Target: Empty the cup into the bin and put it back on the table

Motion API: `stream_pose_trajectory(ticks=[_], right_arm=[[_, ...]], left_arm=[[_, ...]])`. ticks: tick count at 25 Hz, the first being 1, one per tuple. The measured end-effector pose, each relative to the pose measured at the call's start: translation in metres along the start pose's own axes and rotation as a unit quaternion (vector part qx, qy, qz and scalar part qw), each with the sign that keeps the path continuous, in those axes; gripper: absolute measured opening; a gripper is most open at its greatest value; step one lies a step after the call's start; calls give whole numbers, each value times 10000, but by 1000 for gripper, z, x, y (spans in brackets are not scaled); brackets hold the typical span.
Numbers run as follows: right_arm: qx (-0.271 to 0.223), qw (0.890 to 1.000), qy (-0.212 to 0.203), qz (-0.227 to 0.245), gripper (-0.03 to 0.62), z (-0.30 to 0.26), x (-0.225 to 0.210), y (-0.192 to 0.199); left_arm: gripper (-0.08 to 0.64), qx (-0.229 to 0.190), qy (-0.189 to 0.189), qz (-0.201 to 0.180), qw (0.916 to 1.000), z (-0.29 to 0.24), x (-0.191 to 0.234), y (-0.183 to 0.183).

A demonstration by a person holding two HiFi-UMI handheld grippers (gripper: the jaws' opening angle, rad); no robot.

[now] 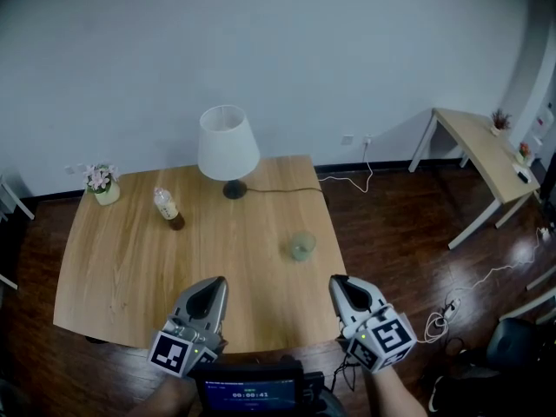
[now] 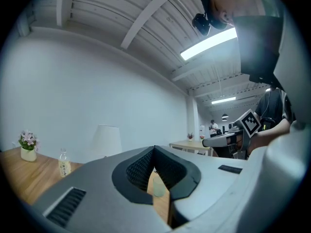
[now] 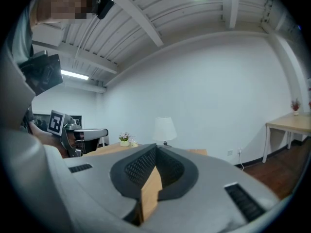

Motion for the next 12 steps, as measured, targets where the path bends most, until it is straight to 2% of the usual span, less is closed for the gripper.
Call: stream_pose_trajectory(ticks=[12], right_arm=[[75, 9999, 77, 76, 0, -2, -4, 4]], left_arm=[[0, 69, -30, -25, 10000, 0, 5, 3]])
Point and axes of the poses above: the fingertips, and each gripper's own axes: z backward along the fingers, x to its left, y out of its underside, the point moved 7 cm from there along z, backward along the fingers, and after that the axes turned 10 degrees about y, right-handed, at the moved point
